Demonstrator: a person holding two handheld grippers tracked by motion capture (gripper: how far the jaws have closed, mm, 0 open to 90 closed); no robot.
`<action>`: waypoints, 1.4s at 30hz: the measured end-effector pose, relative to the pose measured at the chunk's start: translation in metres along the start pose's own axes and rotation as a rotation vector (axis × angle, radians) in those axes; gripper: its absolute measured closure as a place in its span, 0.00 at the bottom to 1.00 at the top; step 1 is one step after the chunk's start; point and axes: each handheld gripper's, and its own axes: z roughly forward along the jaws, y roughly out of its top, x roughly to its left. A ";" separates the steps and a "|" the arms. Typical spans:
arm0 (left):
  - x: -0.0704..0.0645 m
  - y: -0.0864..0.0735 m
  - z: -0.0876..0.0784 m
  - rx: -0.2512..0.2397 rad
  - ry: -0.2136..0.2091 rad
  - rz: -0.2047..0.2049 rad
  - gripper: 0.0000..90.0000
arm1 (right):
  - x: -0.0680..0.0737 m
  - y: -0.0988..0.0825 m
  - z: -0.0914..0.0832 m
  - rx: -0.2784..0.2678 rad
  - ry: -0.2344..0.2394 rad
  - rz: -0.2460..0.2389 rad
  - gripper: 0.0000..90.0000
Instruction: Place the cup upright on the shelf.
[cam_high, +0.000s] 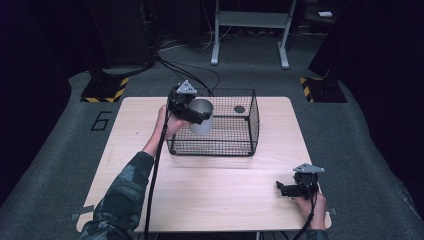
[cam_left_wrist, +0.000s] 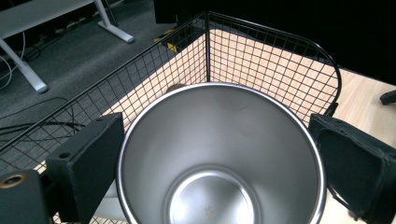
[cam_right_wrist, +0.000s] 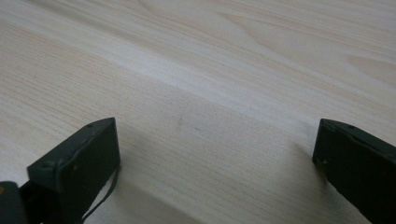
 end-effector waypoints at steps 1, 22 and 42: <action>0.001 0.001 0.001 0.007 -0.004 0.006 0.07 | 0.000 0.000 0.000 0.000 0.000 0.000 0.00; 0.004 -0.002 0.036 0.066 0.002 -0.006 0.07 | 0.000 0.000 0.000 0.000 0.000 0.000 0.00; 0.001 -0.008 0.070 0.148 -0.004 -0.015 0.07 | 0.000 0.000 0.000 0.000 -0.001 -0.002 0.00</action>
